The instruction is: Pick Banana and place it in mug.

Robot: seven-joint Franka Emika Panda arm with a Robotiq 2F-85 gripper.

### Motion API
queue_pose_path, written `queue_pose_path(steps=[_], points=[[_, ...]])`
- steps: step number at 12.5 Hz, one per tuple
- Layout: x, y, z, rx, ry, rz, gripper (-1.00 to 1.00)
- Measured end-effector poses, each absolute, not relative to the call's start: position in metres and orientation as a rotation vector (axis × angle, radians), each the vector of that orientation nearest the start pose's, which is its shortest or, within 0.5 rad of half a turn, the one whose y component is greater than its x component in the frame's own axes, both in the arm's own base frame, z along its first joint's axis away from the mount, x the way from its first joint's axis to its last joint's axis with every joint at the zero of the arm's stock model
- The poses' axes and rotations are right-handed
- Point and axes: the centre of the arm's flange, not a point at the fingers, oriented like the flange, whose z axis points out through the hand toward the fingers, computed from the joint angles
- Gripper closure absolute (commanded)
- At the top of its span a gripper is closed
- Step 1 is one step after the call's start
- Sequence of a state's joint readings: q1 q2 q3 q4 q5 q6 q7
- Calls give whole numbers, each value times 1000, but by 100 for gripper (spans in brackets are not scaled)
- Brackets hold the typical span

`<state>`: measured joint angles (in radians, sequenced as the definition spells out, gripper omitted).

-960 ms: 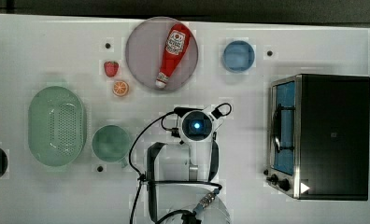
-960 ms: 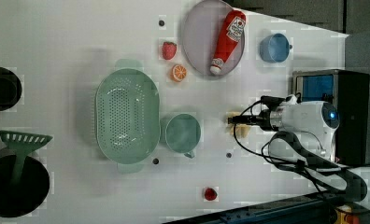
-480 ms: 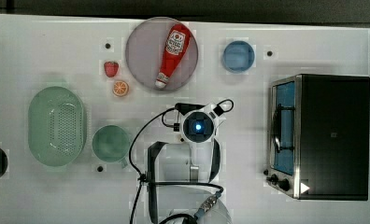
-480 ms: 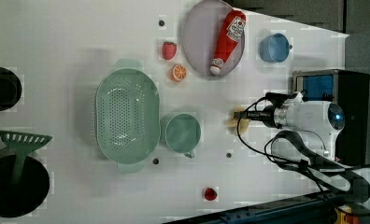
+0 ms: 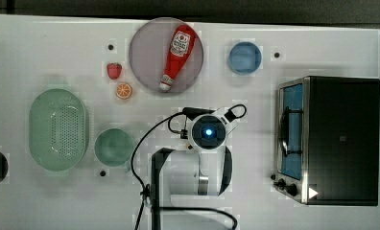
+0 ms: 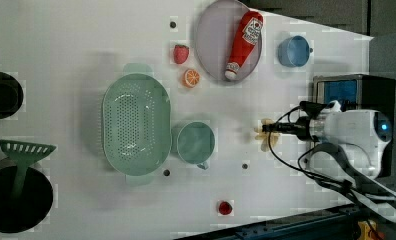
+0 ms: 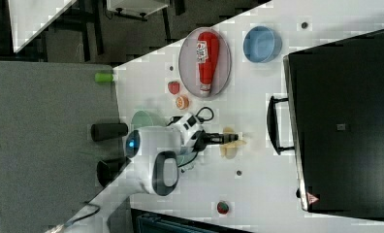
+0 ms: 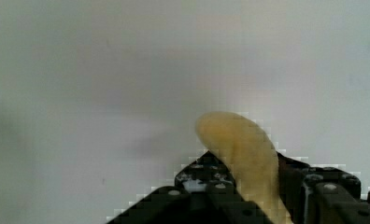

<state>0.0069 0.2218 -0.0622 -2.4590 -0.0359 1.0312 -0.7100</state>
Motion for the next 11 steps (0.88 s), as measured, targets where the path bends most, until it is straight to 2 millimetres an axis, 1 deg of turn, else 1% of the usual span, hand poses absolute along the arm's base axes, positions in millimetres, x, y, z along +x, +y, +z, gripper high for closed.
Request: queue_pose_path(steps=[1, 2, 4, 5, 7, 9, 10, 11], points=[[471, -27, 221, -3164, 160, 167, 38], [470, -30, 250, -3154, 187, 185, 38], [480, -36, 324, -3150, 207, 120, 38], [480, -39, 361, -3133, 233, 94, 38], [473, -44, 437, -3120, 253, -10, 38], [475, -43, 510, -3137, 232, -56, 38], [475, -41, 540, -3142, 229, -101, 38], [473, -37, 559, -3143, 242, -111, 38]])
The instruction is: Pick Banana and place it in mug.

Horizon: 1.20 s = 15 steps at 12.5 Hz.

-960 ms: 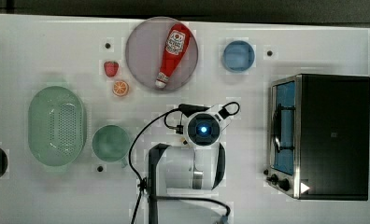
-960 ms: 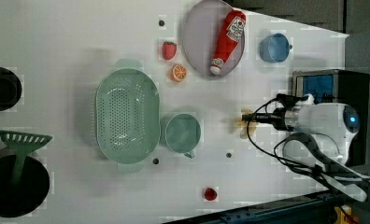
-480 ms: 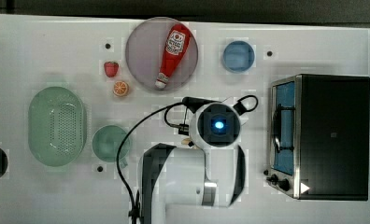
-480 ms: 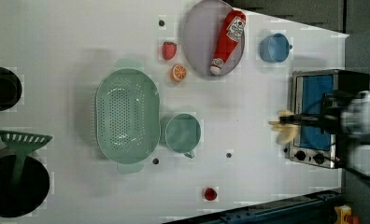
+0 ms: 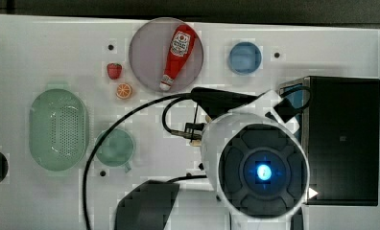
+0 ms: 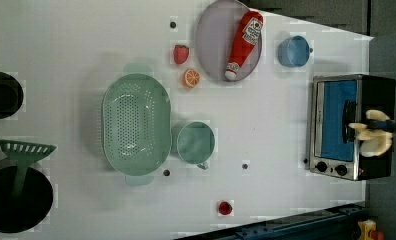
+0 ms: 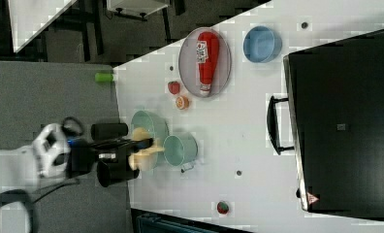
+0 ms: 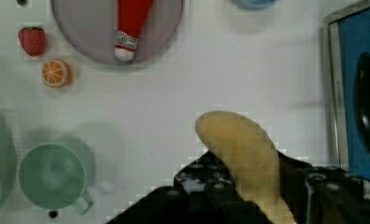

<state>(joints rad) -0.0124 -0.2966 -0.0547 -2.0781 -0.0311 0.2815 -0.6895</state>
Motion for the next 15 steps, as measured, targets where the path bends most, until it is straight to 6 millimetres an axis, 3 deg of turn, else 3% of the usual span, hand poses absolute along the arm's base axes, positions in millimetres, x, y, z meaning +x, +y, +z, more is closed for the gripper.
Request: queue_pose_path(steps=[2, 4, 7, 9, 11, 13, 15], points=[[466, -22, 567, -3141, 295, -39, 38], [469, 16, 546, -3113, 333, 61, 38], [469, 118, 500, -3145, 323, 218, 38], [456, 188, 469, -3163, 305, 300, 38], [451, 238, 448, -3158, 346, 262, 38], [454, 273, 428, -3105, 414, 141, 38], [449, 281, 398, -3091, 468, 126, 38]])
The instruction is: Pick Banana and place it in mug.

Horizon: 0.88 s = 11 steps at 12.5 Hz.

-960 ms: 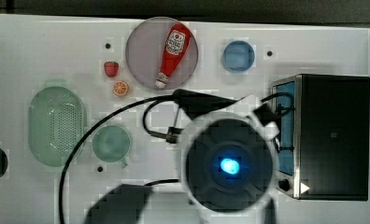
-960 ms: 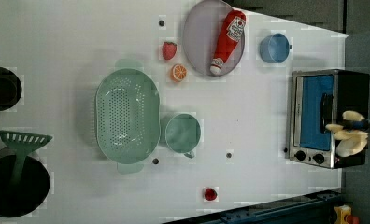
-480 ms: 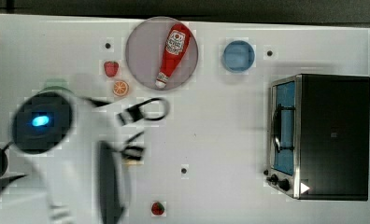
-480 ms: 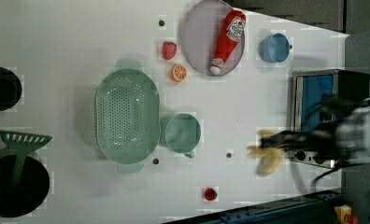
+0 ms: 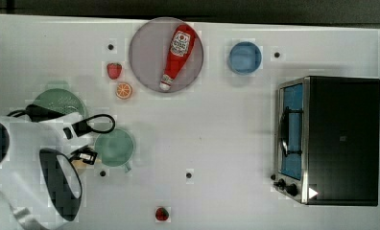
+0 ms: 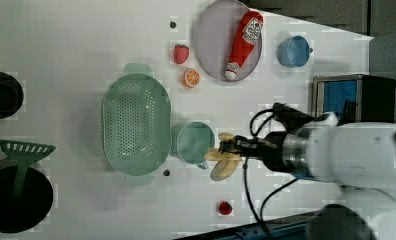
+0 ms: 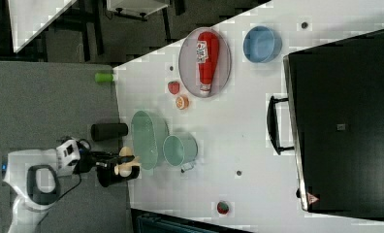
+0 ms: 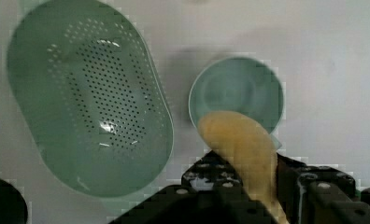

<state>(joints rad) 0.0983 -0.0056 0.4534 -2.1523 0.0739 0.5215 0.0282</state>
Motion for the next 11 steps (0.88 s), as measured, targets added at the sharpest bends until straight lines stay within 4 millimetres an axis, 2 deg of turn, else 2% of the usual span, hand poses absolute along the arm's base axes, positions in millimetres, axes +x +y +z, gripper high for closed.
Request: queue_pose_path(steps=[2, 4, 5, 7, 9, 11], points=[[444, 281, 357, -3069, 517, 89, 38], [436, 275, 313, -3068, 561, 165, 38], [435, 271, 298, -3063, 569, 140, 38], [426, 255, 266, -3078, 599, 197, 34], [425, 248, 246, -3071, 626, 234, -7], [429, 252, 241, -3041, 628, 204, -52]])
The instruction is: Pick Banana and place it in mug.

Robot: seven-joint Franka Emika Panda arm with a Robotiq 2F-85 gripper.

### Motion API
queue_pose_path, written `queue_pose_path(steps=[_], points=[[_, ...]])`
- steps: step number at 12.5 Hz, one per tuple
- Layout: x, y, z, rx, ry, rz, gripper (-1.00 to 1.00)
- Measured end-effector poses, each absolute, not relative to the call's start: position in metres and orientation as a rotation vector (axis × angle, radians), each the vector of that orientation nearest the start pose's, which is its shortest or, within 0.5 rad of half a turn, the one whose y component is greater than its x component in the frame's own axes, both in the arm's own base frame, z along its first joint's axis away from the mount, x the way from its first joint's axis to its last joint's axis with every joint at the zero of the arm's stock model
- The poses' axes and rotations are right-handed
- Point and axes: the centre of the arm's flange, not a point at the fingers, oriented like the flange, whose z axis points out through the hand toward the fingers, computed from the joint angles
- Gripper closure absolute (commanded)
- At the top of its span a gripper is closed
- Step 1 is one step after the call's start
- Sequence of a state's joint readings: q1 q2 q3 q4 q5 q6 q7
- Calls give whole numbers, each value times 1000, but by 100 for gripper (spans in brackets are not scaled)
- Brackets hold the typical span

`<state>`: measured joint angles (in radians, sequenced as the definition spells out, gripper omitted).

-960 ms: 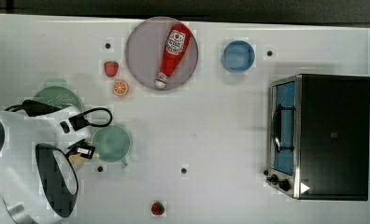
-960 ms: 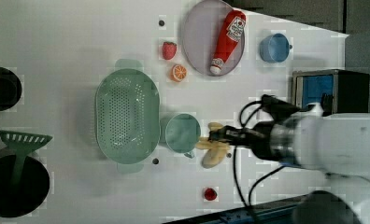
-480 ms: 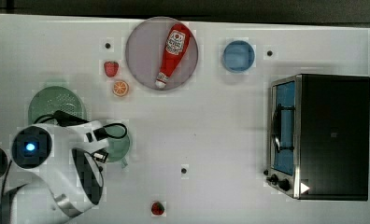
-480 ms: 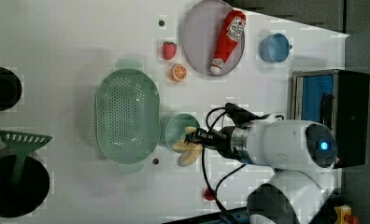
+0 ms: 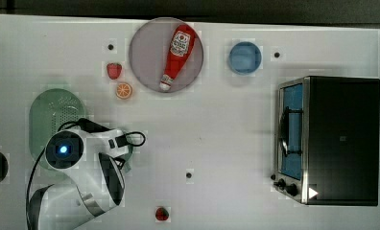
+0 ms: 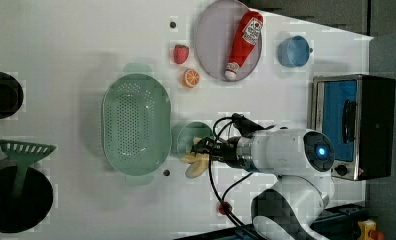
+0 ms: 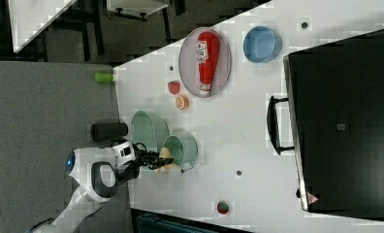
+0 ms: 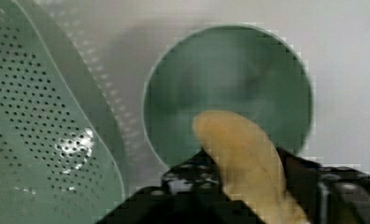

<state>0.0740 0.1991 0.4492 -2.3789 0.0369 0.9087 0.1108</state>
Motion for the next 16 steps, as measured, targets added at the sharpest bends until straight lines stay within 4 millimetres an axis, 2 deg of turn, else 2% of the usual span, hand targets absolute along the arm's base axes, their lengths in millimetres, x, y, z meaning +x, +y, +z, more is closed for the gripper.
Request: queue_pose_path(steps=[2, 4, 6, 8, 9, 13, 15, 16], points=[[427, 253, 236, -3034, 651, 229, -97], [428, 247, 242, -3035, 666, 218, -100], [434, 244, 268, -2995, 737, 170, -100], [448, 232, 322, -3000, 751, 36, -100], [453, 216, 353, -3015, 788, -8, -100], [479, 138, 490, -2942, 1058, 13, -100], [488, 96, 532, -2858, 1173, 72, -100], [497, 73, 552, -2824, 1220, 32, -100]])
